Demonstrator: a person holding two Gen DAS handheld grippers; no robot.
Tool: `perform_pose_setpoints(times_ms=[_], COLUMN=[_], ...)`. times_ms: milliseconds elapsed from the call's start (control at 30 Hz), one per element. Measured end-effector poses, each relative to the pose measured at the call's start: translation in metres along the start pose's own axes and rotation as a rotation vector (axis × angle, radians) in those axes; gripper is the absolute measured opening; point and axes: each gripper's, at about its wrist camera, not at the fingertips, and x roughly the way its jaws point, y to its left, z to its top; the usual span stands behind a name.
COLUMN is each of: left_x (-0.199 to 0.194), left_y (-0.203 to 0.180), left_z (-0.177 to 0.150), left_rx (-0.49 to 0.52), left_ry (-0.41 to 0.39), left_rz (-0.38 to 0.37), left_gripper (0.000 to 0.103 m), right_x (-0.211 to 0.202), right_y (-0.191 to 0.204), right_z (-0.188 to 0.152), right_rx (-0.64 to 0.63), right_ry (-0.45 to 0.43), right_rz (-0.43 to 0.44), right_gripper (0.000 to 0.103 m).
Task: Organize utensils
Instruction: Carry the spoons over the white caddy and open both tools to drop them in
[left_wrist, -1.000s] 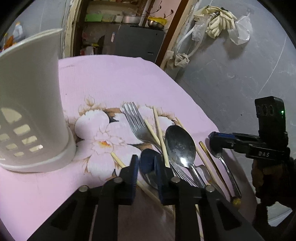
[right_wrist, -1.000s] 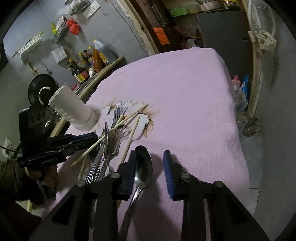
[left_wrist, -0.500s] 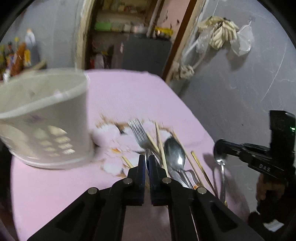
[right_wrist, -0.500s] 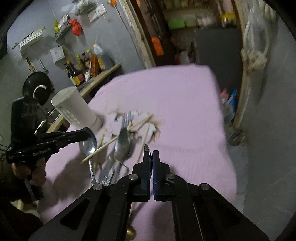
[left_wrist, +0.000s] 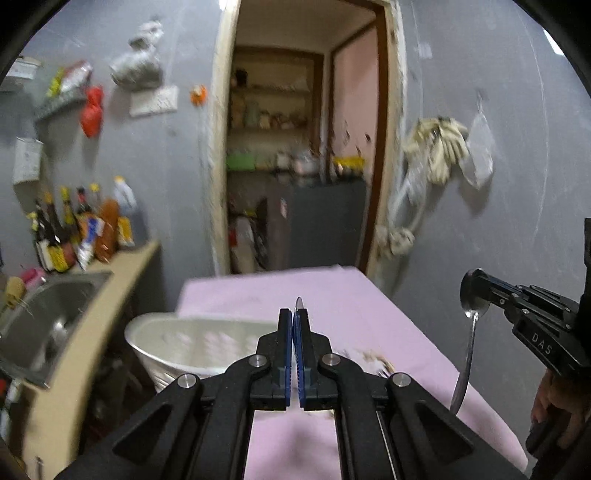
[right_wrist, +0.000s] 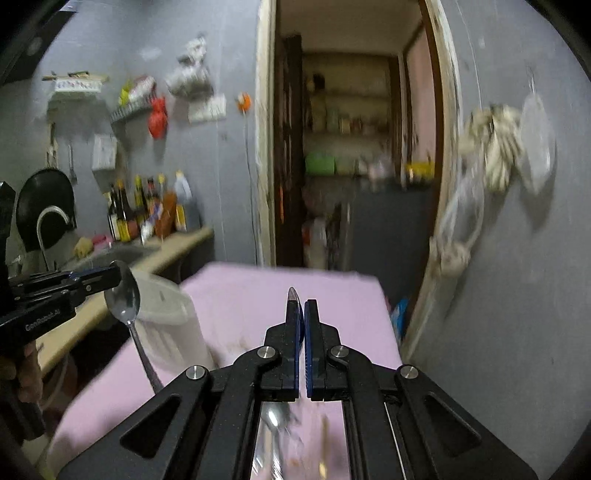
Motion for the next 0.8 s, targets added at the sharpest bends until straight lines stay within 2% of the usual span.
perform_pose_setpoints(times_ms=[167,333,500,667,800], left_x=[-0.02,-0.013,0.016,0.042,0.053], left_y=[0.057,0.108,0.129,0.122,0.11], left_z=[0.032,0.057,0.061,0.043,0.019], left_rx=[-0.028,-0.034,0.034,0.137,0.222], left_ry=[-0.073,-0.16,-0.222,-0.207,-0.192], left_rz=[0.087,0.219,0.293,0.292,0.295], left_gripper=[0.003,0.003,0.003,0.003,0.003], right_x=[0.01,0.043,0.078,0.107,0.123], right_y=[0.053,0.107,0.145,0.164,0.168], right_z=[0.049,0.071,0.057,0.028,0.013], right_rx=[-0.019,-0.051,-0.134,-0.227,-0.232], right_ry=[-0.162,-0.247,-0.22,-0.175,-0.153], right_rz=[0.003,-0.019,-0.026,-0.024,-0.019], right_gripper=[0.002,0.002,0.002,0.002,0.002])
